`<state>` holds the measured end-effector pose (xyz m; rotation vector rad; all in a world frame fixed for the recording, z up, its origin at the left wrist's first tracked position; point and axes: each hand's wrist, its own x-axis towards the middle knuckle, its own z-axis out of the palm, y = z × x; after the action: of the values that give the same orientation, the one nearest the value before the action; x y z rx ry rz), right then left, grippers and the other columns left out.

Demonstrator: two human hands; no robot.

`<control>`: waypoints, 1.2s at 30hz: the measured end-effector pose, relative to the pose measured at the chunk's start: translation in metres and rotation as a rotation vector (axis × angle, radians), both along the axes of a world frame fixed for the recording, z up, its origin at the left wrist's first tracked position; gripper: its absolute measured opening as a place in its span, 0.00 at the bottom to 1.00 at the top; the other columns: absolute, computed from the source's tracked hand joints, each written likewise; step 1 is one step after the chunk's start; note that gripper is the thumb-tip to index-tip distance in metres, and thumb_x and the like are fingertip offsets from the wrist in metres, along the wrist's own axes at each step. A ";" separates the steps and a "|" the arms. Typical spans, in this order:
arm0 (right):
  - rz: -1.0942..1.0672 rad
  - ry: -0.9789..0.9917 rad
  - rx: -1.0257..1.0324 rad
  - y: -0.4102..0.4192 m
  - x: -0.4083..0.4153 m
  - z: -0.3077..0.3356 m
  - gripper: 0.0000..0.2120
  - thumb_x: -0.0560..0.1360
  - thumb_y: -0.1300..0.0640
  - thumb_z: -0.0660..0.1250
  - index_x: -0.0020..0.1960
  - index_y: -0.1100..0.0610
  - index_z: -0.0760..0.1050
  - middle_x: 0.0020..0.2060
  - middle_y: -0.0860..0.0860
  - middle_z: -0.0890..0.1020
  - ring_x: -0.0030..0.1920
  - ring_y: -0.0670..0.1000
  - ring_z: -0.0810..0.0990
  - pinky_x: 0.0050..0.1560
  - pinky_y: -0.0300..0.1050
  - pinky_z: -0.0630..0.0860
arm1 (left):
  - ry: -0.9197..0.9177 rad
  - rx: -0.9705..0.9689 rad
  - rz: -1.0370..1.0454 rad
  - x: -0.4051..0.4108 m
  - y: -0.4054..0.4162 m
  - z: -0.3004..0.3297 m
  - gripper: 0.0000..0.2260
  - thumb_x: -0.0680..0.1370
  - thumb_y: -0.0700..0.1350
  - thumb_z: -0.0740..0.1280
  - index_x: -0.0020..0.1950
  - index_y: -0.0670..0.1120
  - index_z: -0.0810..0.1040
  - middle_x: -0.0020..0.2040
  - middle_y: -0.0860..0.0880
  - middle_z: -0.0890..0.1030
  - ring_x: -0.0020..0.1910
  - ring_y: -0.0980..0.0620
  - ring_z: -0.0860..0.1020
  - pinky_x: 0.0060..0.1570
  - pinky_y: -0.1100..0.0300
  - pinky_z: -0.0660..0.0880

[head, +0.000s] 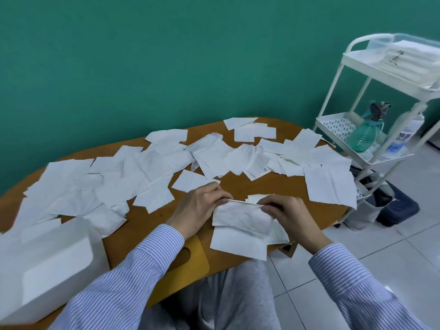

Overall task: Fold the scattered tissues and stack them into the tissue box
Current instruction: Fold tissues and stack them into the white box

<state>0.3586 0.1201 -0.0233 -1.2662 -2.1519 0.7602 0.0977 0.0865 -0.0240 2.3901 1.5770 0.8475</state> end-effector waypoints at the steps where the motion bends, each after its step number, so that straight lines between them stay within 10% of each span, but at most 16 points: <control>1: 0.007 0.002 -0.065 -0.003 0.000 -0.002 0.06 0.77 0.61 0.70 0.49 0.52 0.83 0.38 0.37 0.82 0.41 0.37 0.79 0.41 0.30 0.72 | -0.018 -0.041 -0.001 -0.001 -0.003 -0.002 0.09 0.82 0.46 0.65 0.57 0.48 0.83 0.50 0.54 0.79 0.48 0.56 0.78 0.45 0.61 0.78; 18: -0.086 -0.167 -0.350 0.006 -0.008 -0.057 0.03 0.78 0.54 0.68 0.50 0.47 0.78 0.42 0.45 0.80 0.42 0.46 0.80 0.40 0.38 0.81 | 0.094 -0.361 0.059 0.005 0.009 -0.066 0.09 0.83 0.50 0.62 0.57 0.53 0.82 0.51 0.56 0.78 0.50 0.57 0.77 0.50 0.60 0.77; 25: -0.047 -0.334 -0.128 -0.005 -0.009 -0.065 0.10 0.77 0.48 0.68 0.57 0.48 0.74 0.53 0.46 0.70 0.48 0.47 0.75 0.41 0.36 0.76 | 0.134 -0.366 0.037 0.003 0.008 -0.070 0.09 0.82 0.53 0.65 0.61 0.55 0.77 0.54 0.57 0.71 0.49 0.59 0.74 0.47 0.59 0.78; 36: 0.101 -0.370 -0.017 -0.001 -0.019 -0.047 0.07 0.77 0.58 0.66 0.46 0.48 0.69 0.42 0.45 0.76 0.44 0.49 0.70 0.44 0.45 0.72 | 0.200 -0.314 0.014 0.004 -0.001 -0.059 0.02 0.83 0.51 0.62 0.51 0.56 0.70 0.48 0.60 0.71 0.49 0.60 0.68 0.45 0.62 0.71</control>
<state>0.3394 0.1186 -0.0707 -1.4050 -2.5230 0.6231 0.1012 0.0858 -0.0826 2.2932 1.6551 0.3367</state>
